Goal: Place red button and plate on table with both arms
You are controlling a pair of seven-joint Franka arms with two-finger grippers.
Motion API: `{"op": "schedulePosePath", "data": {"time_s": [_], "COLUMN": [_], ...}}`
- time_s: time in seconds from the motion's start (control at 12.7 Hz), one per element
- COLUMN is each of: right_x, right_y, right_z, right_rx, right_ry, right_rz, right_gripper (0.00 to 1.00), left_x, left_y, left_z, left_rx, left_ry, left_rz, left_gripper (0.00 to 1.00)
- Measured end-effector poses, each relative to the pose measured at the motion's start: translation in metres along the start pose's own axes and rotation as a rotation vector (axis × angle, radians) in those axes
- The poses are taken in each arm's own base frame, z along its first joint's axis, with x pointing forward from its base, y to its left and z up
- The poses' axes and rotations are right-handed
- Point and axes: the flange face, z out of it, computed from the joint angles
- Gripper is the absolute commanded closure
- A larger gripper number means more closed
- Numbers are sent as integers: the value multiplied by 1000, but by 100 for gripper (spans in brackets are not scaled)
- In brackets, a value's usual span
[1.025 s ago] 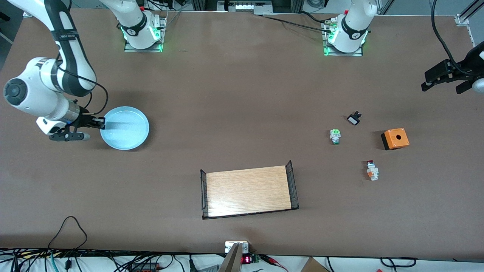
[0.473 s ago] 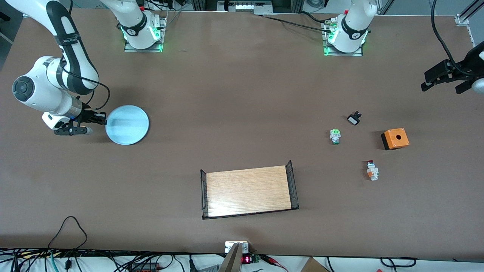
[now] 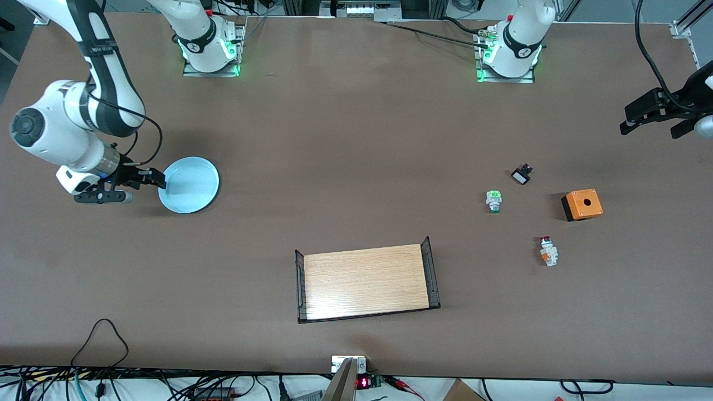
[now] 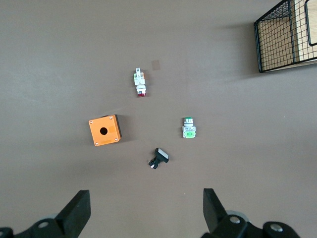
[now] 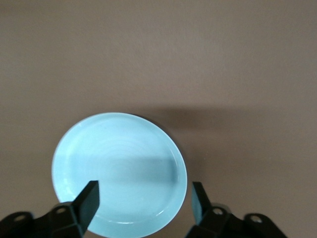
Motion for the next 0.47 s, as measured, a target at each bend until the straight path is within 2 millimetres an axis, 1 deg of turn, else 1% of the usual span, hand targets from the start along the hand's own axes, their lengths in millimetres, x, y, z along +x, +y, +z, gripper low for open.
{"op": "schedulePosePath", "data": {"time_s": [0.32, 0.47], "right_x": [33, 43], "right_y": [-22, -42], "right_z": [-90, -127], "right_rx": [-28, -51], "right_ry": [8, 5], "right_rz": [-12, -4], "right_gripper": [0, 0], "left_x": [0, 0], "left_y": [0, 0], "left_z": [0, 0], "left_rx": [0, 0], "left_ry": [0, 0], "left_rz": [0, 0], "left_gripper": [0, 0]}}
